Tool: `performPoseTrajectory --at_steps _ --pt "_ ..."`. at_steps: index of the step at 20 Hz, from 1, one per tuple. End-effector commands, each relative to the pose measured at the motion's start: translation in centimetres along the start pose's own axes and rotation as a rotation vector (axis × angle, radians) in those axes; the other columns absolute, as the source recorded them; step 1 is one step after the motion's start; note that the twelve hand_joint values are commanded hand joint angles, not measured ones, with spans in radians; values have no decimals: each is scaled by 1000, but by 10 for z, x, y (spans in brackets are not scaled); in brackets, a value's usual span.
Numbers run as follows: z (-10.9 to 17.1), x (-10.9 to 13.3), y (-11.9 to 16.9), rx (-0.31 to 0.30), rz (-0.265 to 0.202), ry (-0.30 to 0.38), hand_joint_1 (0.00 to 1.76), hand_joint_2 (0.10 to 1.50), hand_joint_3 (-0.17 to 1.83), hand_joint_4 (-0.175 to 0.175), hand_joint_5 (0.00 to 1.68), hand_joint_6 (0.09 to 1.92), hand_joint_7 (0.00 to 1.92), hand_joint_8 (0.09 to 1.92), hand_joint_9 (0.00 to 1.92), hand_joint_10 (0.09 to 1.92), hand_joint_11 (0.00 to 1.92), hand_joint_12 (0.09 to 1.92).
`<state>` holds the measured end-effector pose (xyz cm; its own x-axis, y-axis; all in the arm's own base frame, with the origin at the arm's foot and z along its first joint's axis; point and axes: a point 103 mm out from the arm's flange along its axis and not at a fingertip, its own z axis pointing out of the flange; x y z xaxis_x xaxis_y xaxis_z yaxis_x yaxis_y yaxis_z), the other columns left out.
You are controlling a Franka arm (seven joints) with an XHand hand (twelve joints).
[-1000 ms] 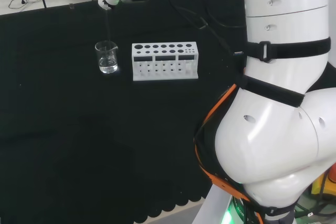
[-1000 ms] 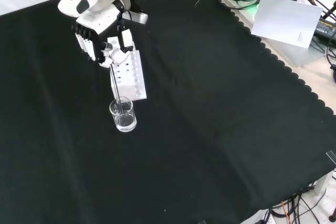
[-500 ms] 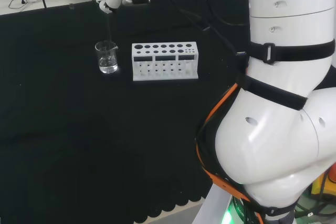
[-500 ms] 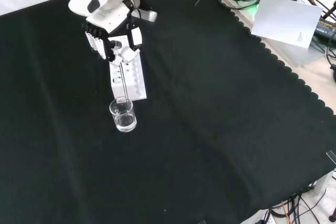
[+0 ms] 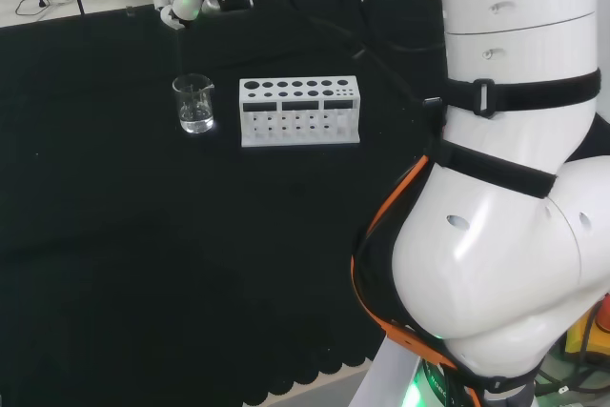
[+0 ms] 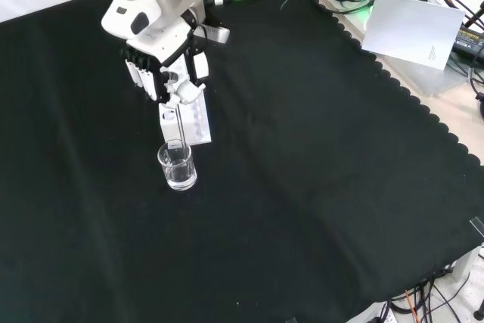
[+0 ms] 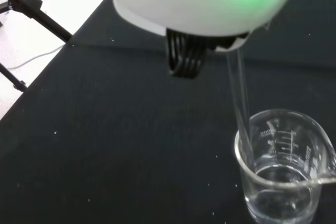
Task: Stir in the beaker to the left of the white test tube rack with the glass rod.
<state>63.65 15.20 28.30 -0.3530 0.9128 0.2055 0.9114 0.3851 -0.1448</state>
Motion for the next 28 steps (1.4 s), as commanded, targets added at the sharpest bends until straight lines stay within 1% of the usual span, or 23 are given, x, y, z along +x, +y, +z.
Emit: performPoseTrajectory --at_steps 1,4,8,12,16,18,22,28 --pt "4 -4 18 -1 -6 -11 1337 406 1112 -175 1231 806 1411 876 1774 656 1379 977" --pt "0 -16 22 -6 6 -6 1337 407 1111 -175 1230 807 1410 876 1773 656 1378 978" --pt "-6 -30 15 -16 30 2 1337 408 1109 -175 1229 807 1410 876 1772 657 1378 980" --pt "-8 -38 6 -20 42 3 1336 408 1109 -175 1229 808 1410 876 1772 658 1377 982" --pt "-8 -40 0 -19 42 10 1336 408 1109 -175 1228 808 1410 876 1772 659 1378 983" --pt "-7 -38 -3 -22 38 5 1336 408 1108 -175 1228 808 1410 877 1772 659 1378 984" --pt "-2 -19 -14 -13 31 -1 1336 409 1108 -175 1228 808 1409 877 1772 660 1381 987" --pt "7 -1 -5 5 13 13 1336 409 1108 -175 1228 809 1409 877 1772 661 1382 990"
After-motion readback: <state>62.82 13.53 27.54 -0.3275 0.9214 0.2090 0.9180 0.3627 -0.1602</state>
